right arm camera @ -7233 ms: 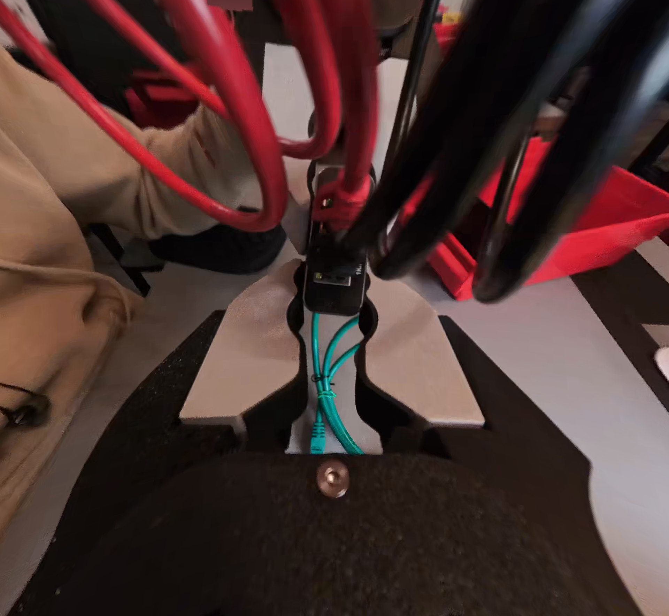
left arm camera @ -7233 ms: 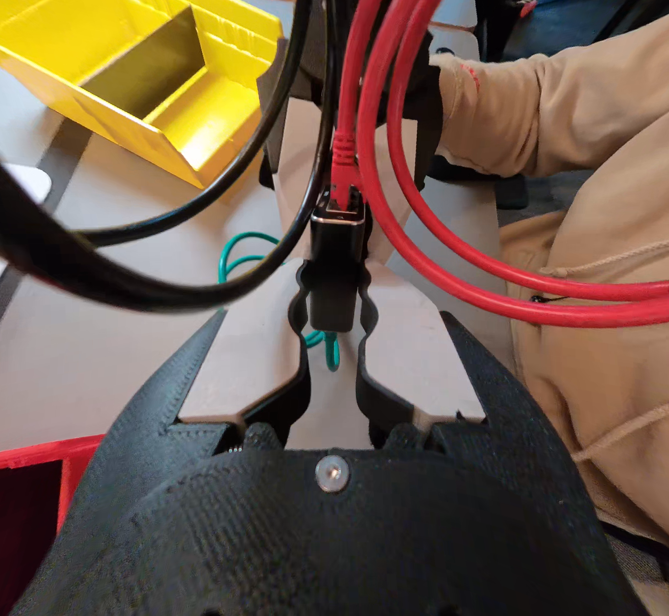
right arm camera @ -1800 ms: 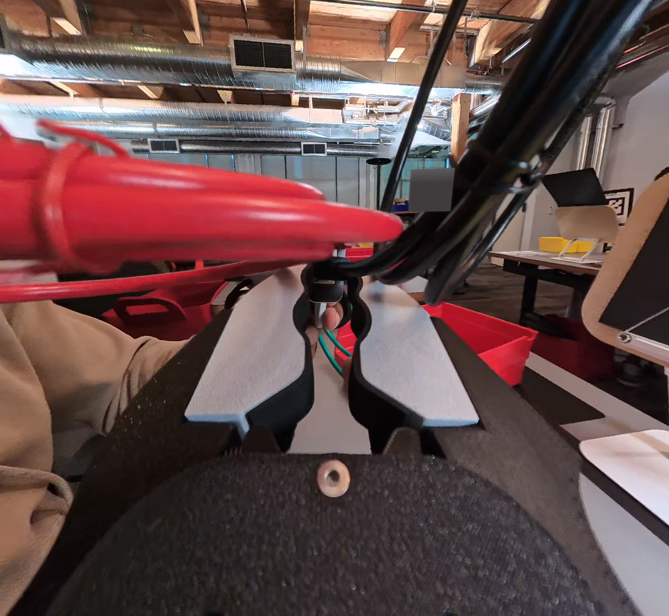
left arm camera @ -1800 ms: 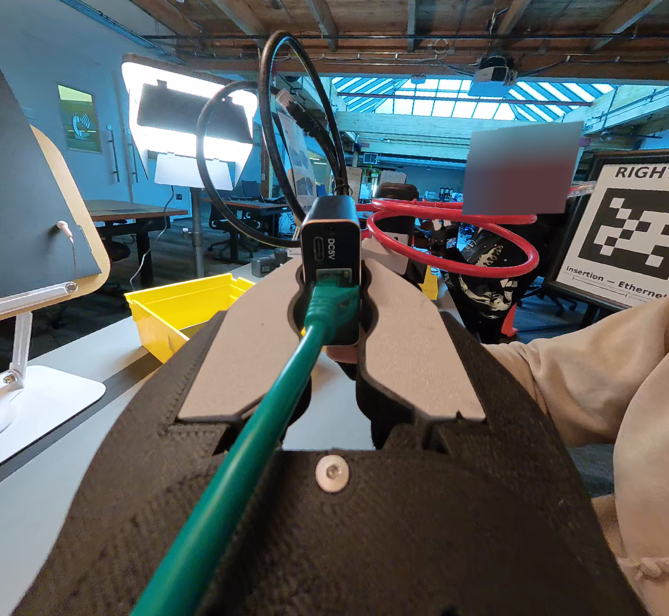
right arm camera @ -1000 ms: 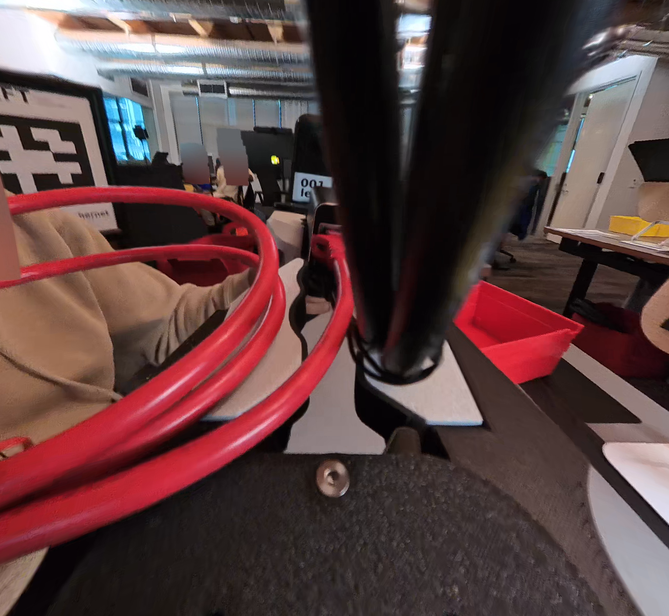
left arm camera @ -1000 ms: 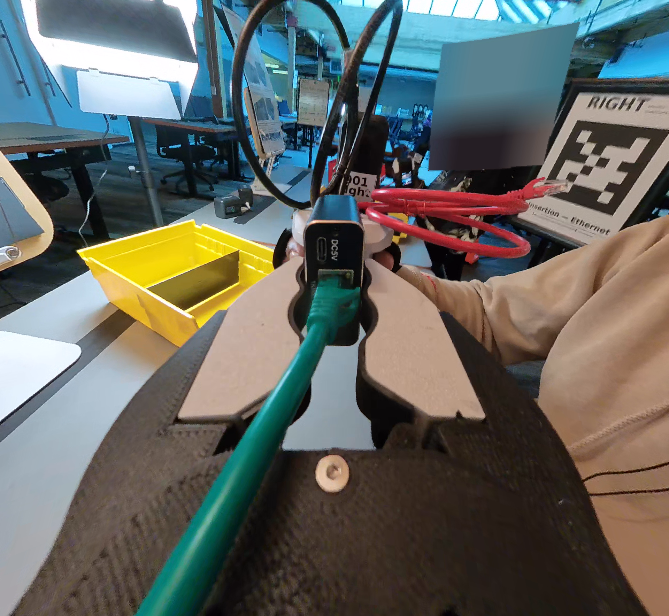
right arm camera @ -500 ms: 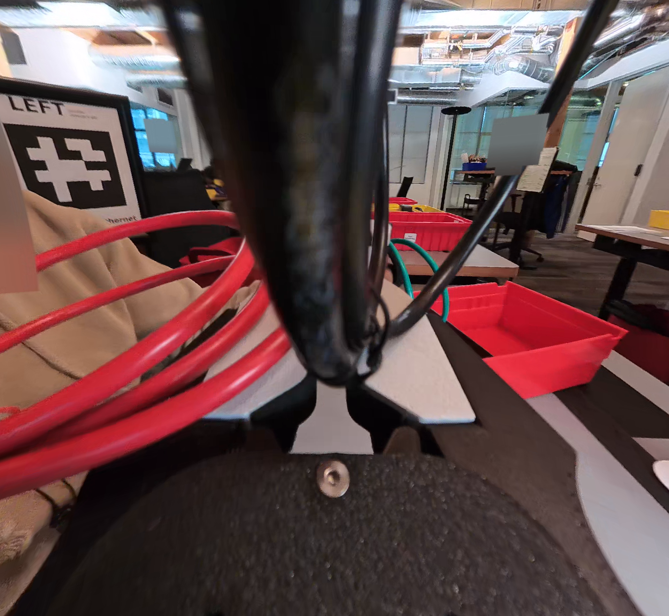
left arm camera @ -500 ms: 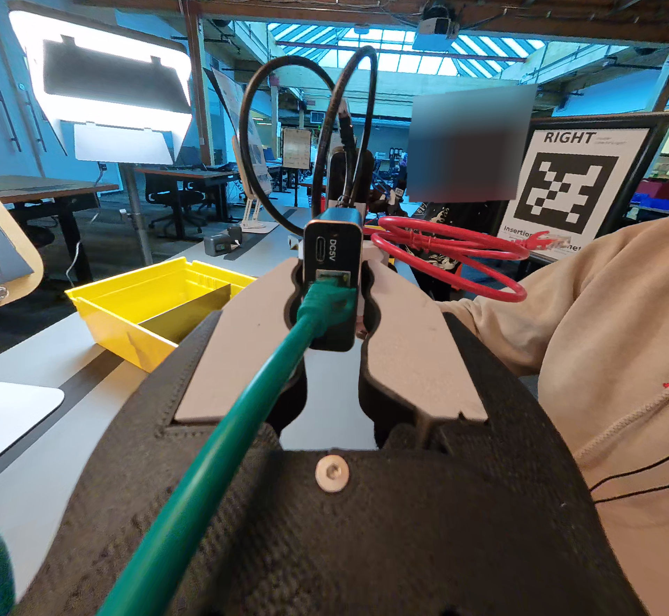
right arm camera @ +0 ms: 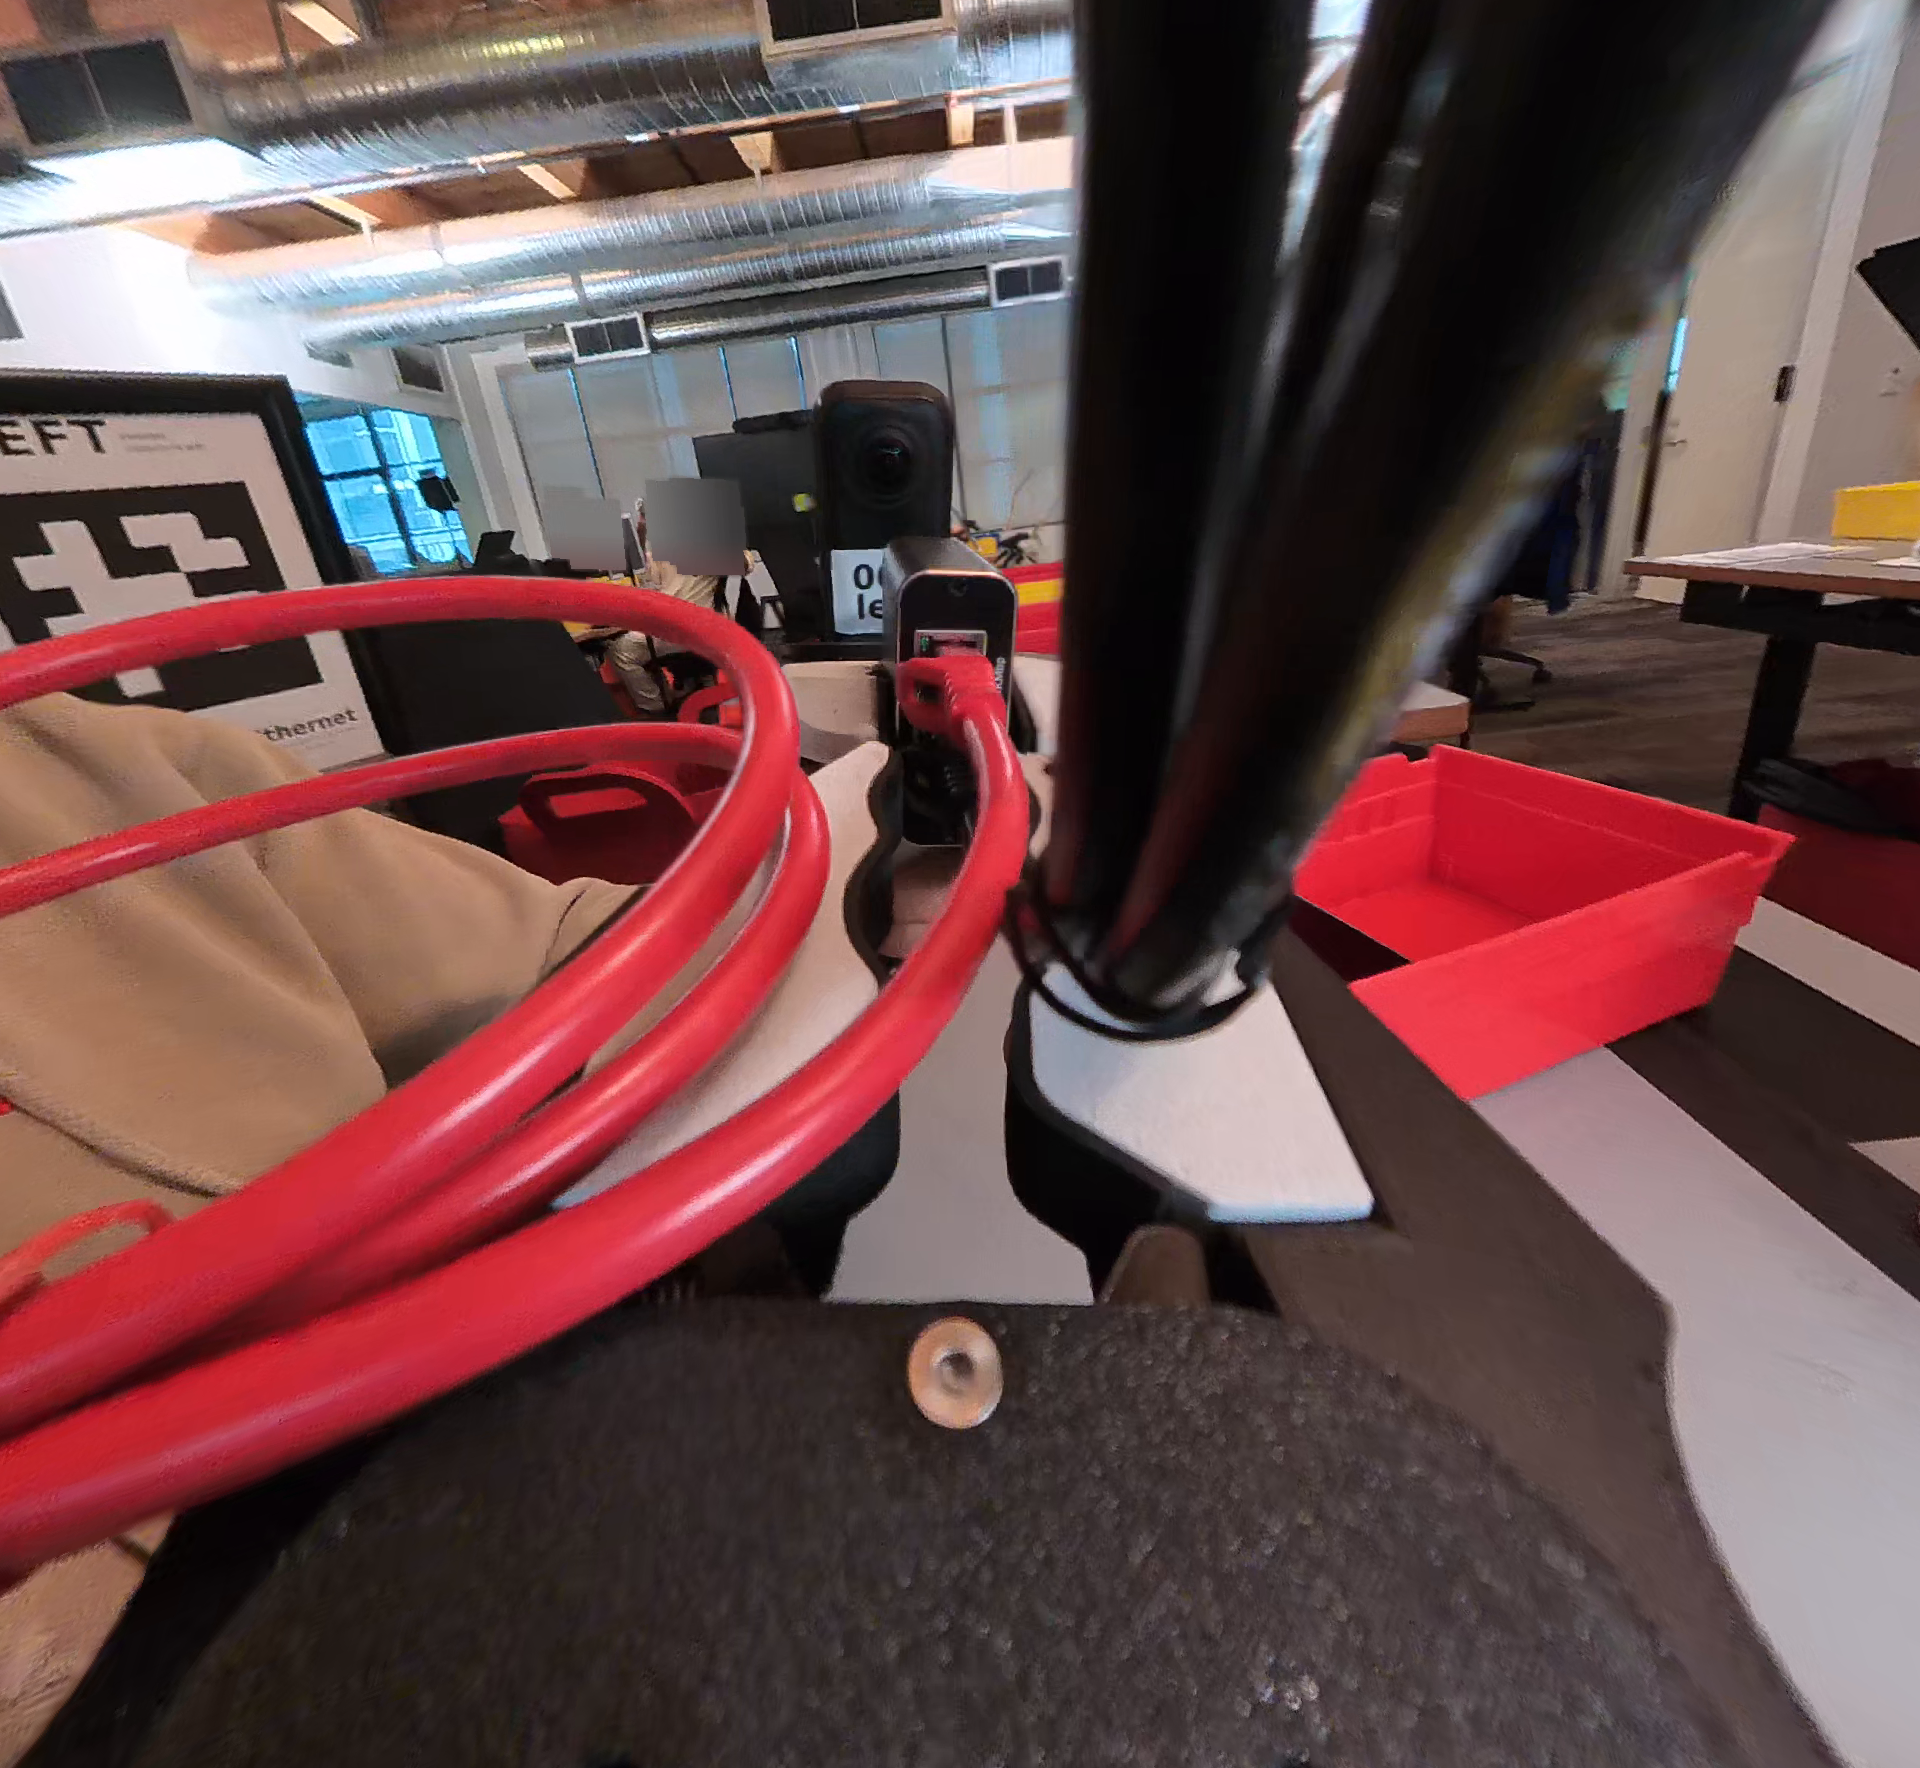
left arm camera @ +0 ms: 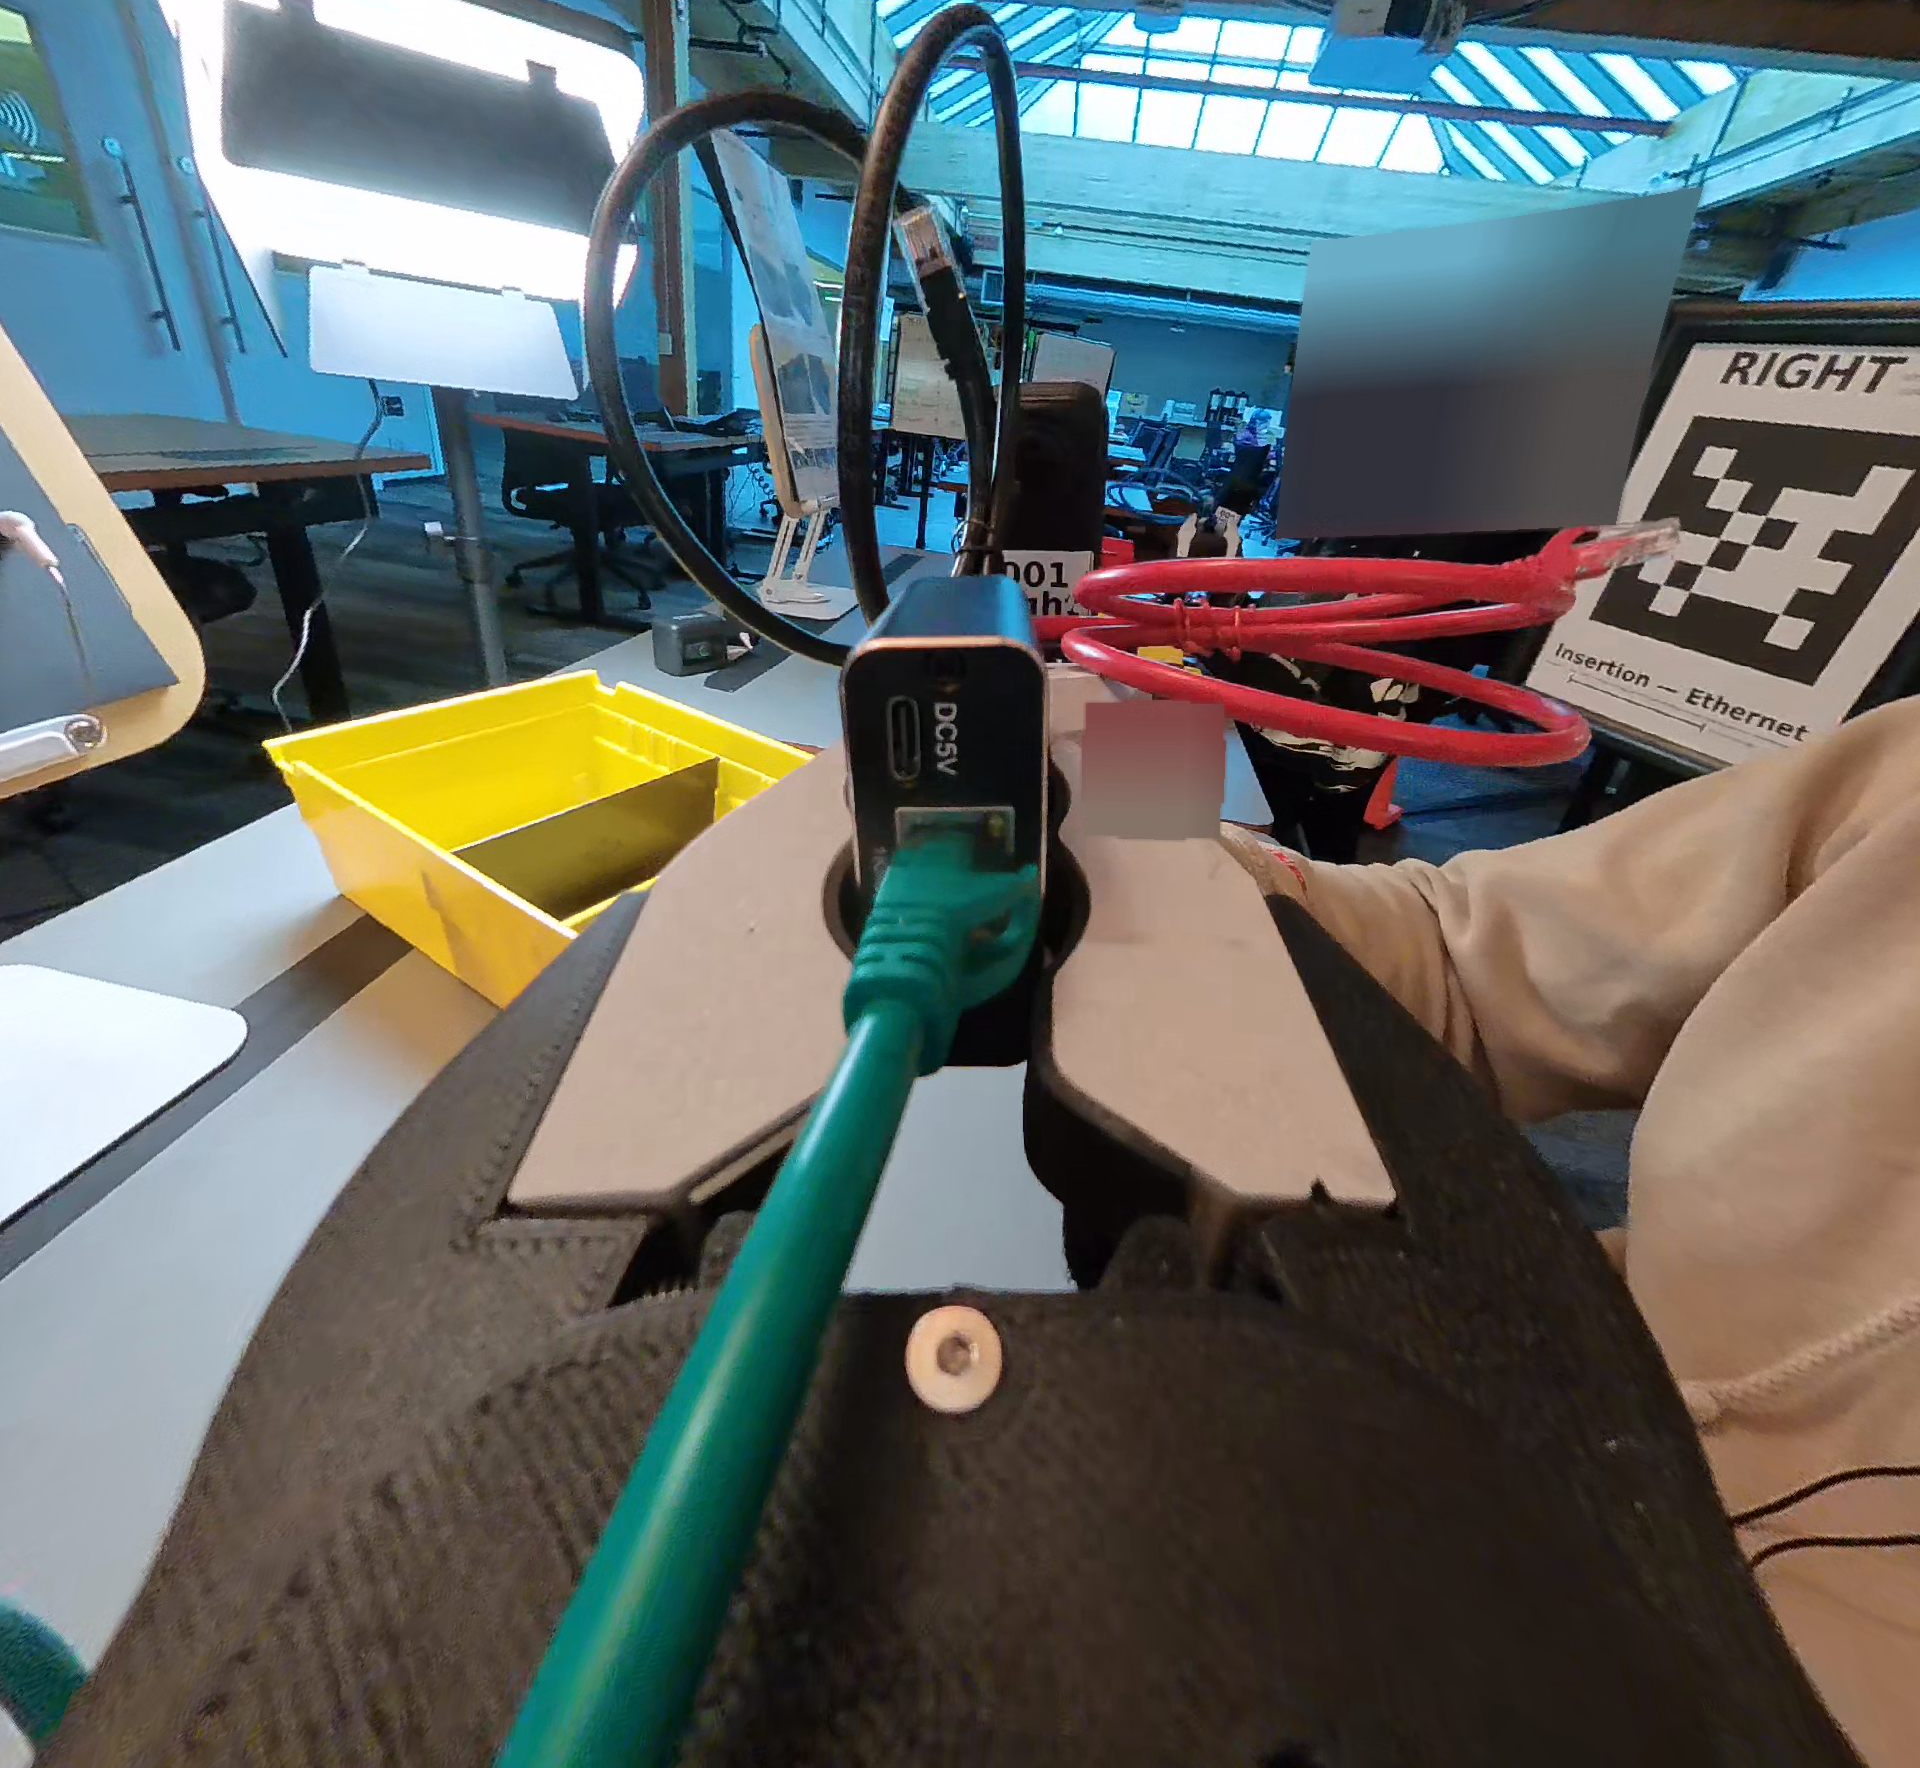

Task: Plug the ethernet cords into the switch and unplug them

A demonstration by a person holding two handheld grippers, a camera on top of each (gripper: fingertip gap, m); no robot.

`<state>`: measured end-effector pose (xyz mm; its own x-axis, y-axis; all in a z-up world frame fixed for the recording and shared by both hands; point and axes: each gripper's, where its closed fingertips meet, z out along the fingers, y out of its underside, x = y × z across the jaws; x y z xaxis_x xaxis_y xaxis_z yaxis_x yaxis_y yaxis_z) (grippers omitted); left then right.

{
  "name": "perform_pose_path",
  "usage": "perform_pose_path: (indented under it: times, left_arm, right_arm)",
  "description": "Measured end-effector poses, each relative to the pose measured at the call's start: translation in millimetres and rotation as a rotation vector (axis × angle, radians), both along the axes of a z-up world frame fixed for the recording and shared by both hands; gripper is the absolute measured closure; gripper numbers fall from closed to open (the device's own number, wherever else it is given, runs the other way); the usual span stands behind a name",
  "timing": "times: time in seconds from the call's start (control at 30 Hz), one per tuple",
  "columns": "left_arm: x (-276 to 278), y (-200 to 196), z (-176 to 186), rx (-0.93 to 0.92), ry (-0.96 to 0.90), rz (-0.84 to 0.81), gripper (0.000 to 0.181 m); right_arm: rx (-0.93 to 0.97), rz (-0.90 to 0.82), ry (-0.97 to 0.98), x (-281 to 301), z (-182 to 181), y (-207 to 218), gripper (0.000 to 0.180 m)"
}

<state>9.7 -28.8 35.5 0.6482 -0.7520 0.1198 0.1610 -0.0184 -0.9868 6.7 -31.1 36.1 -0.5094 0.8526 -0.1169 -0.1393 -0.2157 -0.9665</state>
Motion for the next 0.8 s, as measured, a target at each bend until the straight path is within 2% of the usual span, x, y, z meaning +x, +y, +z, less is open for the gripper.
perform_pose_path:
  times: [0.1,0.27,0.5,0.53,0.57,0.8]
  left_arm:
    - [0,1,0,-0.01,-0.011,0.0,0.153]
    - [-2,0,2,0.047,0.081,0.085,0.153]
    - [0,-2,7,0.123,0.102,0.142,0.153]
    - [0,-3,8,0.132,0.098,0.145,0.153]
    - [0,-3,9,0.145,0.096,0.146,0.153]
    - [-4,-2,13,0.155,0.013,0.135,0.154]
  right_arm:
    - [0.024,-0.032,0.006,0,2,1,0.163]
    - [0.082,-0.113,0.013,-2,3,2,0.18]
    - [0.141,-0.245,0.103,-1,8,2,0.18]
    - [0.144,-0.26,0.117,-1,9,1,0.165]
    - [0.151,-0.269,0.13,-1,11,1,0.166]
    - [0.131,-0.24,0.118,-2,11,2,0.167]
